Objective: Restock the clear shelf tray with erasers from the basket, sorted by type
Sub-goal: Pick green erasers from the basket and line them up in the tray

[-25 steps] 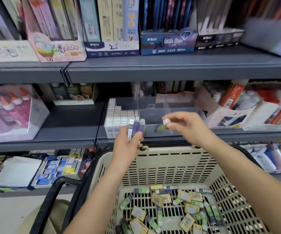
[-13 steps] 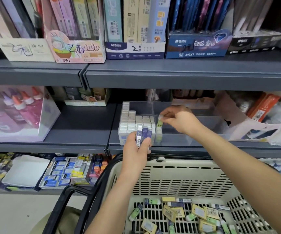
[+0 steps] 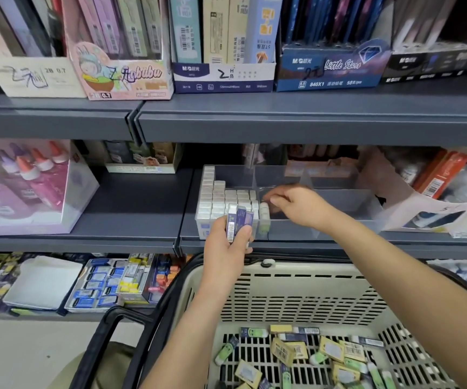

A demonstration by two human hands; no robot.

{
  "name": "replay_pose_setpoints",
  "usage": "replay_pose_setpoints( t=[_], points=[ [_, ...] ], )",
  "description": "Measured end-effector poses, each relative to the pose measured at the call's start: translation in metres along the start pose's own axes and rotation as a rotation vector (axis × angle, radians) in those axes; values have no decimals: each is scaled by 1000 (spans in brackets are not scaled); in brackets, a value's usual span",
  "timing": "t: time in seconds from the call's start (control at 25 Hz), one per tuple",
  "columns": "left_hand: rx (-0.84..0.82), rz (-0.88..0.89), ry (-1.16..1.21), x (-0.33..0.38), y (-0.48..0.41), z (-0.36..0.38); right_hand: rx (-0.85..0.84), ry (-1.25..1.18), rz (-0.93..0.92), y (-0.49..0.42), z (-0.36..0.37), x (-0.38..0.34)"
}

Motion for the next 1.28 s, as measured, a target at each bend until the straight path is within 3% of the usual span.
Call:
replay_pose_setpoints(
  t=[0.12, 0.32, 0.56, 0.68, 0.84, 1.0, 1.2, 1.28],
  points=[
    [8, -3, 26, 1, 0, -1, 197, -43, -142, 17, -11, -18],
    [-50, 7, 97, 4, 2, 4, 16, -255, -91, 42, 16, -23],
    [-62, -18, 154, 5, 4, 7, 143, -547, -102, 54, 3, -18],
    [-58, -28, 145, 6, 5, 7, 109, -471, -77, 57, 2, -11],
    [-52, -43, 147, 6, 5, 7, 168, -109, -70, 49, -11, -2],
    [-37, -48, 146, 3, 5, 4, 323, -236, -38, 29, -34, -4],
    [-25, -55, 133, 1, 3, 1, 222, -221, 98, -4, -23, 1],
    [-24, -60, 134, 1, 3, 1, 175, -44, 109, -12, -20, -1]
  ],
)
Point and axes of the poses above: each hand's wrist, its own y-axis away from the middle knuckle, its own z-axis out of the palm, x = y × z, the point moved 6 cm from there along -y, towards the middle knuckle, and after that the axes turned 15 degrees about -y, right-handed, at the moved point
